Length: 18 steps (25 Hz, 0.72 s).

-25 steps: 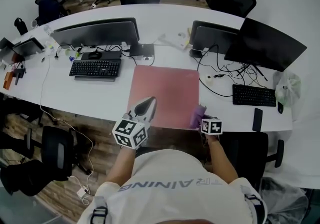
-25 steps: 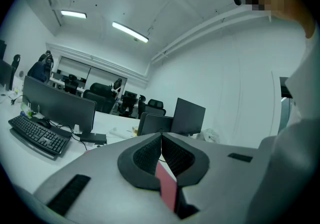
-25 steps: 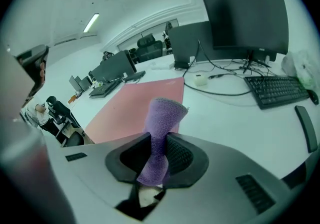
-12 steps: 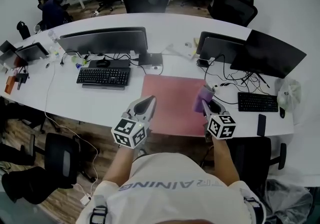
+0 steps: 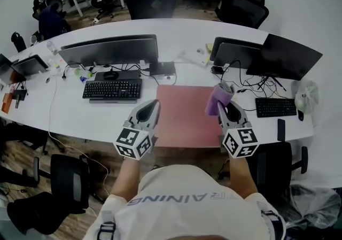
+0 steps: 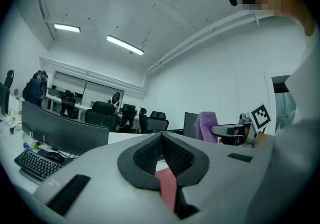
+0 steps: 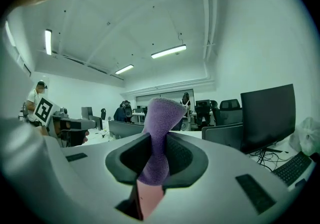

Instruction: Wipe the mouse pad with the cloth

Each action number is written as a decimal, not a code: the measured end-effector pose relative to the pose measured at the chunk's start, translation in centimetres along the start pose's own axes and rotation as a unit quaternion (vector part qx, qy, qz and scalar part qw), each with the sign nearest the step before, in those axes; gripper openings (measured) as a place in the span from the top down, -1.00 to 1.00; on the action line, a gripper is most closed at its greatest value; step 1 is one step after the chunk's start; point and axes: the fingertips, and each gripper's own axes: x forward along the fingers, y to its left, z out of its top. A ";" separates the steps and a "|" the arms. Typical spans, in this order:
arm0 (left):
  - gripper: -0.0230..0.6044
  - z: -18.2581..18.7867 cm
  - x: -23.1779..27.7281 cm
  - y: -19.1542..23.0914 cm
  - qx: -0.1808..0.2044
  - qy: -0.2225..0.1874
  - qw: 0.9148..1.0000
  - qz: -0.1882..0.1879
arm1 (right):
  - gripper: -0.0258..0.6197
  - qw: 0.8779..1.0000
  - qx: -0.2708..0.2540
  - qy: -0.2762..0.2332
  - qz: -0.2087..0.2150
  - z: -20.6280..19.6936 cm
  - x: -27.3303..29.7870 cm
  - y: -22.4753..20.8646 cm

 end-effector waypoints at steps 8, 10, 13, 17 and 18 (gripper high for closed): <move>0.82 -0.3 0.2 1.0 -0.007 0.001 1.000 -0.016 | 0.63 1.000 0.001 -0.005 -0.017 0.0 0.4 0.6; 0.82 -0.3 0.2 1.2 -0.008 0.002 1.000 -0.018 | 0.63 1.000 0.002 -0.004 -0.016 -0.1 0.5 0.9; 0.83 -0.5 0.1 1.4 -0.013 0.003 1.000 -0.018 | 0.63 1.000 -0.003 0.000 -0.013 -0.2 0.6 1.3; 0.83 -0.8 0.2 1.2 -0.016 0.003 1.000 -0.021 | 0.63 1.000 -0.009 0.005 -0.011 -0.4 0.7 1.5; 0.83 -0.9 0.3 1.2 -0.016 0.004 1.000 -0.021 | 0.63 1.000 -0.009 0.006 -0.011 -0.4 0.7 1.4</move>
